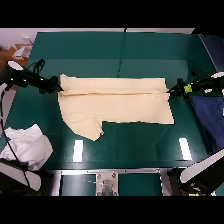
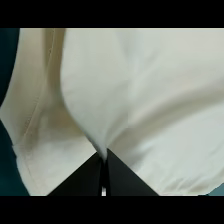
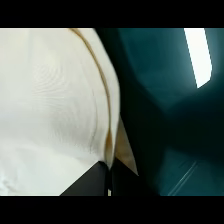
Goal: Fold the shirts.
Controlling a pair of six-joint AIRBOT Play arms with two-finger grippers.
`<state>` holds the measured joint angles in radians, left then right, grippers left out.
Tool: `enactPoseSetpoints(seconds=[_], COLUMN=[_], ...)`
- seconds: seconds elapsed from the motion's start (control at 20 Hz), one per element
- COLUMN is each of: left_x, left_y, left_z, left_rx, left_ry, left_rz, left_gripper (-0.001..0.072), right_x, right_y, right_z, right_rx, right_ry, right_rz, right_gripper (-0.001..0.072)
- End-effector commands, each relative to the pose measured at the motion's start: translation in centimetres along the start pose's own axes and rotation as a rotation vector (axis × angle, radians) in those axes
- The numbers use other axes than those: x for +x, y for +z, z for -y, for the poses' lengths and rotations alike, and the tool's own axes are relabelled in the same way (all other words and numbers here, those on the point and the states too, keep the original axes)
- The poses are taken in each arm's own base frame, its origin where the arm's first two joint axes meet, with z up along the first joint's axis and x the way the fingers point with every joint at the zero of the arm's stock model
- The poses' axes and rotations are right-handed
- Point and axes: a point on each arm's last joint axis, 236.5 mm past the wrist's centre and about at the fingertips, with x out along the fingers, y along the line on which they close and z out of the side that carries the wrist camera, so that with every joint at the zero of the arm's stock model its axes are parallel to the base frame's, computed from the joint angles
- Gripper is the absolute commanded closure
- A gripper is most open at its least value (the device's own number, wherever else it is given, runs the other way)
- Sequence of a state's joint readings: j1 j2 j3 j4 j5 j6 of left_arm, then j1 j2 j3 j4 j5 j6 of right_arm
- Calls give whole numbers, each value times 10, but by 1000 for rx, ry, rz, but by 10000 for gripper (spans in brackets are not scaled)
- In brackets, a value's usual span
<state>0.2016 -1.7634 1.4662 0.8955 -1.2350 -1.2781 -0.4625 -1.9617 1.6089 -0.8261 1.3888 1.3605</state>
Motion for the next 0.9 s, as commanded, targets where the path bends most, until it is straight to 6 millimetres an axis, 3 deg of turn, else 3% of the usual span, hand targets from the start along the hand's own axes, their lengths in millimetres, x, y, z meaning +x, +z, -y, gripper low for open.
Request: enactPoseSetpoints(seconds=[0.0, 0.05, 0.1, 0.15, 0.25, 0.3, 0.35, 0.4, 0.45, 0.5, 0.55, 0.75, 0.85], left_x=[11, 12, 11, 9, -4, -14, -23, -32, -40, -46, -53, -71, -76], left_y=[-1, 0, 0, -5, -22, -33, -42, -51, -61, -73, -85, -132, -168], left_z=[5, 9, 13, 18, 26, 30, 32, 32, 32, 31, 31, 27, 30], left_rx=[-6, -4, -7, -7, 15, 22, -7, -49, -75, -83, -76, -51, -67], left_ry=[-6, -13, -29, -47, -72, -89, -100, -108, -116, -108, -100, 4, 43], left_rz=[6, 12, 10, -15, -108, -165, -212, -257, -302, -348, -384, -347, -275], left_gripper=[683, 683, 663, 626, 626, 496, 222, 170, 172, 355, 630, 684, 684], right_x=[6, 6, 5, 2, -15, -26, -37, -47, -57, -64, -72, -80, -77], right_y=[-4, -4, -4, -6, -9, -10, -12, -16, -22, -31, -43, -110, -146], right_z=[-1, -3, -5, -8, -11, -9, -5, 1, 7, 12, 20, 36, 43], right_rx=[0, -3, -6, -4, 12, 20, 33, 29, 21, 15, 14, 55, 98], right_ry=[-2, -1, 3, 5, 1, -13, -38, -72, -117, -163, -219, -303, -304], right_rz=[-14, -16, -19, -29, -48, -46, -40, -40, -44, -54, -62, -70, -9], right_gripper=[696, 656, 511, 473, 470, 471, 489, 540, 636, 695, 696, 697, 697])
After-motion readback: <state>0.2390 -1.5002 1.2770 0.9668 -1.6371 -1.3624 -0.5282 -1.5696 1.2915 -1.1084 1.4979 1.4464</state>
